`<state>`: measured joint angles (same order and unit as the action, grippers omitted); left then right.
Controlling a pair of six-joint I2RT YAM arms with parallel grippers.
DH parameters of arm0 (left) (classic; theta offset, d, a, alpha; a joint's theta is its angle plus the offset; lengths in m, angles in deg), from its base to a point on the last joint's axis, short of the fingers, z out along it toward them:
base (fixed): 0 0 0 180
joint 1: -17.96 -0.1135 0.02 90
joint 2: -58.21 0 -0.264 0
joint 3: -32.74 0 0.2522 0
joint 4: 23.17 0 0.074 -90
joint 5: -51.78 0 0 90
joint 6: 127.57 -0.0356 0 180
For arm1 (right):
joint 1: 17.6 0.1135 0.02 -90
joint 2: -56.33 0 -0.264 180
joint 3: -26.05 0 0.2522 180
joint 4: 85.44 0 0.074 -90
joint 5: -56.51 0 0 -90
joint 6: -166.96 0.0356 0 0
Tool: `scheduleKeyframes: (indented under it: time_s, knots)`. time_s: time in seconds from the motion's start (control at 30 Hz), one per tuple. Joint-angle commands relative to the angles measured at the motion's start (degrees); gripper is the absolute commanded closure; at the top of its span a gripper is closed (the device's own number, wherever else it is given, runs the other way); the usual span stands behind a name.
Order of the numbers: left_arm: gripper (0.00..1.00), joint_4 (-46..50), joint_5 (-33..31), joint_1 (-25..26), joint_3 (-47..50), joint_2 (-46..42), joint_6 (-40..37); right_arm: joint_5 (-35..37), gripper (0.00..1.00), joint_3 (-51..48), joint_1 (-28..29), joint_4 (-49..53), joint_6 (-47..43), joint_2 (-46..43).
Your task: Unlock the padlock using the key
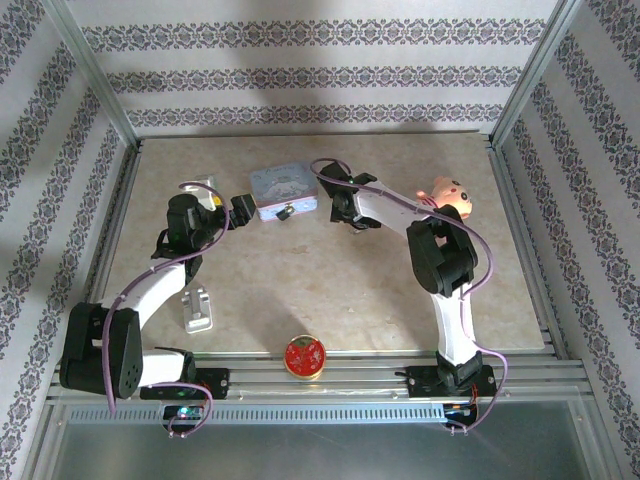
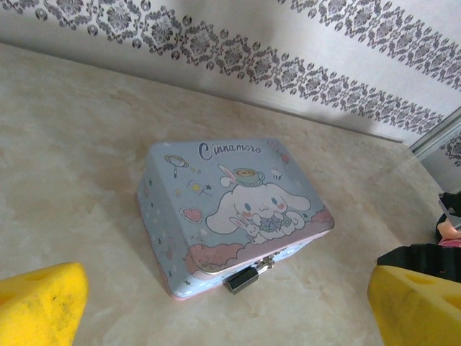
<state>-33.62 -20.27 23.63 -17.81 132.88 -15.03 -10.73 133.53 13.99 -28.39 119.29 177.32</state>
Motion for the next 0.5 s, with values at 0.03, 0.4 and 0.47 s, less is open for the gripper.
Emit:
scheduleKeyframes:
  time_s: [0.03, 0.4, 0.47]
  knots:
    - [0.01, 0.20, 2.16, 0.57, -1.35, 2.14, -0.44, 0.92, 0.16, 1.47, -0.48, 3.62, 0.73, 2.75]
    - [0.01, -0.13, 4.36, 0.52, -1.96, 3.98, -0.01, -1.27, 0.18, -2.22, -1.80, 2.95, 1.93, 3.74]
    - [0.01, -0.14, 4.63, 0.57, -1.96, 3.99, 0.13, -1.90, 0.22, -3.51, -1.89, 2.61, 1.90, 2.84]
